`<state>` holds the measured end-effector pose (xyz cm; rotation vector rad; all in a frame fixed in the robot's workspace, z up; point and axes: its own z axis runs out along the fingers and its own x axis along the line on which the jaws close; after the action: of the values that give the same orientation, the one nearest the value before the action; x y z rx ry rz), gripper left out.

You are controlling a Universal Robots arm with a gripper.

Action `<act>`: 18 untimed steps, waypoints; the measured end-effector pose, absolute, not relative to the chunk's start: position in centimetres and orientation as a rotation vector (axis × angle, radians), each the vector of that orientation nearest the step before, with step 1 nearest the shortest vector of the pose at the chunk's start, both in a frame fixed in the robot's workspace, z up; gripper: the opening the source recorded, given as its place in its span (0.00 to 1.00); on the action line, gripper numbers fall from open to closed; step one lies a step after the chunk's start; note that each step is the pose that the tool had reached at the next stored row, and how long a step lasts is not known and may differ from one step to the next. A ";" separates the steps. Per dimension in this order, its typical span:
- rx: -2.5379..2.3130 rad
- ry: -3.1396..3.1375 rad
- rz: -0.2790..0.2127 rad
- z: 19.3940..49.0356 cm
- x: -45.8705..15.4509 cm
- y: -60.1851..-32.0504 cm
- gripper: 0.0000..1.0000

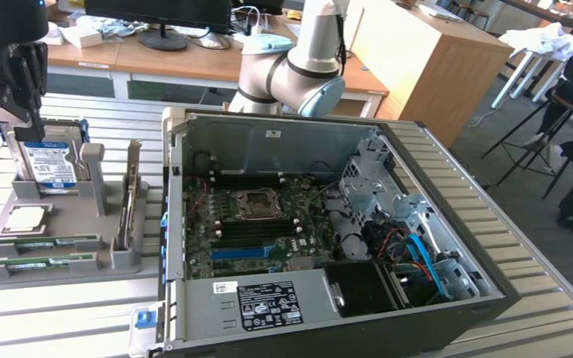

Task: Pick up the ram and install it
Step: 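Pick up the ram and move it above insertion slot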

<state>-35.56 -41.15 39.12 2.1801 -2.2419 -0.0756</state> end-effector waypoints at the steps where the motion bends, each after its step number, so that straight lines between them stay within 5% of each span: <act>1: 2.180 -2.242 -0.076 39.1 -35.6 -41.2 0.11; 6: 2.180 -2.242 -0.076 39.1 -35.6 -41.2 0.30; 18: 2.180 -2.242 -0.076 39.1 -35.6 -41.2 0.30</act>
<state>-35.56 -41.15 39.12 2.1801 -2.2419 -0.0756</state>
